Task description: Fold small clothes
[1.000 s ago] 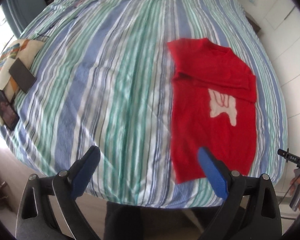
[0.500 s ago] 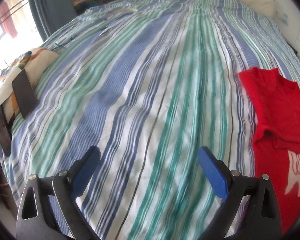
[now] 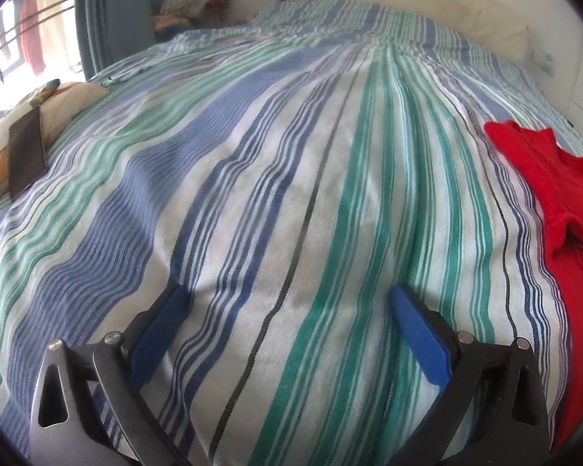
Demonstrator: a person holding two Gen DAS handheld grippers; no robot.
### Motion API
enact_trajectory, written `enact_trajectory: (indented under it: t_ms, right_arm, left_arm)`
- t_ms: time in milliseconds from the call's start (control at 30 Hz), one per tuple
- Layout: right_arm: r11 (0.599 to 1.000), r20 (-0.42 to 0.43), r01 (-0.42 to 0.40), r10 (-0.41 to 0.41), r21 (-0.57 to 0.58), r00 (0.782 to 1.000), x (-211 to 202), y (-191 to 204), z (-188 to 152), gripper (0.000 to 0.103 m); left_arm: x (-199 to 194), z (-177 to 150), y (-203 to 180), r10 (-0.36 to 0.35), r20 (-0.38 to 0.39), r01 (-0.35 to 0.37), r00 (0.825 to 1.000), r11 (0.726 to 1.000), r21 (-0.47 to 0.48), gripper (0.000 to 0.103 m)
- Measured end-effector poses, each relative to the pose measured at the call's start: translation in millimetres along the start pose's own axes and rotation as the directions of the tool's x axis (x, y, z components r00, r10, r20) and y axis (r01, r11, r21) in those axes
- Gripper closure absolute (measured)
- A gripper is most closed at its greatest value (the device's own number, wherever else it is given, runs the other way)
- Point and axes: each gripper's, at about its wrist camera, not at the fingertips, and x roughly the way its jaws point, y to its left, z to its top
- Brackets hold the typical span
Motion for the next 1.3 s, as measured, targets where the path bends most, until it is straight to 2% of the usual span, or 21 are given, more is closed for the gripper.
enact_trajectory:
  t_ms: [100,400,633,667,733,800,833,900,967,1033,1133,1233,1300]
  right_arm:
    - [1.000,0.024,-0.006,0.006,0.008,1.000,1,2,-2,0.000]
    - [0.998,0.065,-0.045,0.042,0.044,0.997,-10,-7,-5,0.000]
    - [0.976,0.169,-0.165,0.140,0.143,0.976,-28,-31,-8,0.000]
    - [0.973,0.173,-0.166,0.138,0.161,0.975,-30,-34,-8,0.000]
    - [0.971,0.165,-0.147,0.117,0.186,0.979,-36,-37,-4,0.000]
    - [0.975,0.109,-0.137,0.119,0.173,0.987,-46,-37,8,0.001]
    - [0.979,0.097,-0.131,0.117,0.156,0.988,-60,-37,14,0.001]
    - [0.980,0.140,-0.167,0.152,0.104,0.978,-107,-37,23,0.001]
    - [0.975,0.159,-0.220,0.220,-0.016,0.963,-155,-30,29,0.001]
    - [0.956,0.150,-0.243,0.268,-0.163,0.952,-199,-21,28,0.001]
    - [0.917,0.131,-0.263,0.312,-0.300,0.941,-249,-10,11,0.001]
    - [0.882,0.077,-0.322,0.368,-0.344,0.926,-274,-1,-10,0.001]
    - [0.867,0.035,-0.355,0.391,-0.350,0.920,-278,9,-19,0.001]
  left_arm:
    - [6,2,7,-0.060,-0.005,0.060,0.998,0.997,-0.053,0.001]
    - [3,2,8,-0.084,0.026,0.086,0.996,0.993,-0.077,0.000]
    - [-10,3,17,-0.090,0.032,0.093,0.995,0.990,-0.110,0.001]
    - [-17,5,17,-0.084,0.051,0.089,0.995,0.991,-0.103,0.001]
    - [-36,12,14,-0.132,0.044,0.134,0.990,0.990,-0.043,0.002]
    - [-72,14,9,-0.165,0.034,0.164,0.986,0.986,0.039,0.002]
    - [-98,11,8,-0.200,0.064,0.195,0.978,0.978,0.076,0.002]
    - [-145,0,6,-0.291,0.112,0.273,0.950,0.950,0.150,0.001]
    - [-178,-14,4,-0.354,0.097,0.331,0.930,0.923,0.197,0.001]
    - [-197,-30,-1,-0.398,0.038,0.382,0.917,0.900,0.211,0.001]
    - [-207,-51,-7,-0.458,-0.051,0.460,0.888,0.878,0.130,0.001]
    - [-206,-60,-18,-0.512,-0.150,0.520,0.846,0.854,0.015,0.001]
    - [-209,-65,-28,-0.528,-0.178,0.534,0.831,0.845,-0.015,0.001]
